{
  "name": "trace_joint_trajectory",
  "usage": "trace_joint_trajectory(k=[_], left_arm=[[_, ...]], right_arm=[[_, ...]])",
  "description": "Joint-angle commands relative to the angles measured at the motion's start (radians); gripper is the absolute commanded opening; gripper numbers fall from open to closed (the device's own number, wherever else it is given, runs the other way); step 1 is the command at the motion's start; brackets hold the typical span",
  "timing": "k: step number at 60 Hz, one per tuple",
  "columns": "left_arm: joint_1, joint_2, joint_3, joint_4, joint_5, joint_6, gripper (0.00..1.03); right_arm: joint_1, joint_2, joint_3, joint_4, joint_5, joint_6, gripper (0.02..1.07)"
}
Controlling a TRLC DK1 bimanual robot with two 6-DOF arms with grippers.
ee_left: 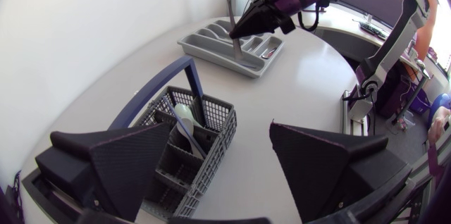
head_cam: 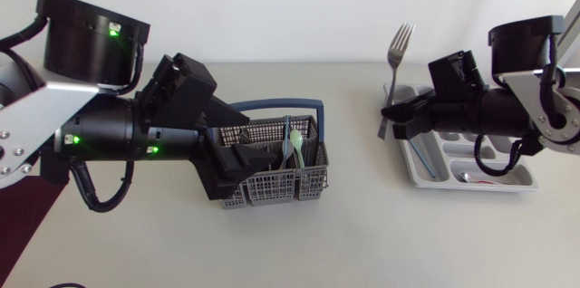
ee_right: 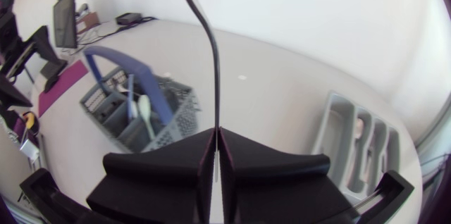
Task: Sort the cutlery from the basket into the organizer compartments.
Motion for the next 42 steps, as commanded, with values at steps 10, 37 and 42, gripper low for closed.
trace_joint_trajectory(k=[10, 37, 42], left_arm=[[0.001, -0.003, 0.02, -0.017, -0.094, 0.012, 0.98], [-0.099, -0.011, -0.006, -0.019, -0.276, 0.04, 0.98], [-0.122, -0.011, -0.005, -0.023, -0.301, 0.04, 0.98]], right_arm=[[-0.139, 0.129, 0.145, -0.002, 0.248, -0.029, 0.07], [-0.325, 0.48, 0.381, 0.021, 0.449, -0.041, 0.07], [-0.346, 0.538, 0.426, 0.012, 0.474, -0.04, 0.07]])
